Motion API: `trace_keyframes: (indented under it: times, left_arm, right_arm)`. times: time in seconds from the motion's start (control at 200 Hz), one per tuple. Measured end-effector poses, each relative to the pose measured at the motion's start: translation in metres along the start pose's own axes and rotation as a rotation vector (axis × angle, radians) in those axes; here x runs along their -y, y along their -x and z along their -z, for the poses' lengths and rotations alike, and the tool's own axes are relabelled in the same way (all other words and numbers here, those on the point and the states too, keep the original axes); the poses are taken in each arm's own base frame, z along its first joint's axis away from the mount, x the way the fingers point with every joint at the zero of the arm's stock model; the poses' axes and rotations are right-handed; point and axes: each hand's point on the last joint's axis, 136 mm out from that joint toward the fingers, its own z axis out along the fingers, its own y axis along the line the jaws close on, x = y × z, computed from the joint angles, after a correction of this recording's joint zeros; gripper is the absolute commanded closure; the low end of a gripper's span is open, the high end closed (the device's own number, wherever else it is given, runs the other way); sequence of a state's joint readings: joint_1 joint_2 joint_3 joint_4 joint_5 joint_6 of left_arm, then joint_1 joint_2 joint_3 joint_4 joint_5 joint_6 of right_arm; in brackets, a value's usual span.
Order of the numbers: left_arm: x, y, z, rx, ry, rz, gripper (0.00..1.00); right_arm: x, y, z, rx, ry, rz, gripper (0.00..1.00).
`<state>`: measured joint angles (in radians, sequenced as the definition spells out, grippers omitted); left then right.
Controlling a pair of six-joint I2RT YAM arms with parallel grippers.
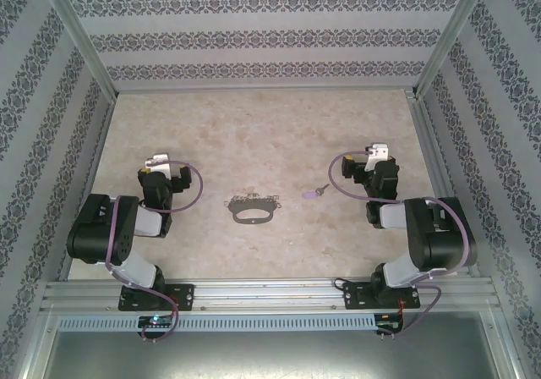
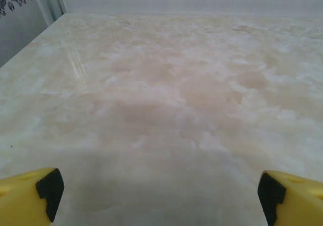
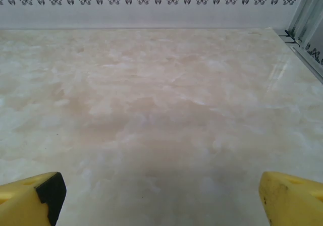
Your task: Put the keys on the keyring
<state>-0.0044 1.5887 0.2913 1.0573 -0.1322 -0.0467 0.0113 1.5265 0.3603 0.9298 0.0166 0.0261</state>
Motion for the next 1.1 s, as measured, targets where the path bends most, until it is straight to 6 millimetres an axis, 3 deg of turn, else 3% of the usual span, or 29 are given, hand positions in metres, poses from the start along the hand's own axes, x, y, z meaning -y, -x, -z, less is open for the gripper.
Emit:
trace_keyframes:
  times: [0.415,0.62,1.014,1.104]
  left_arm:
    - [0.001,0.002,-0.001,0.003,-0.005,0.000,0.00]
    - [0.014,0.012,-0.008,0.006,-0.067,-0.009,0.00]
    - [0.032,0.007,-0.012,-0.072,-0.165,-0.047,0.00]
    - [0.032,0.020,-0.011,-0.079,-0.165,-0.048,0.00]
  right_arm:
    - [0.000,0.000,0.000,0.000,0.000,0.000,0.02]
    - [-0.002,0.000,0.000,0.000,0.005,0.005,0.02]
    - [0.005,-0.001,0.003,-0.015,-0.034,-0.004,0.02]
    - [0.010,0.009,0.007,0.007,-0.064,-0.014,0.02]
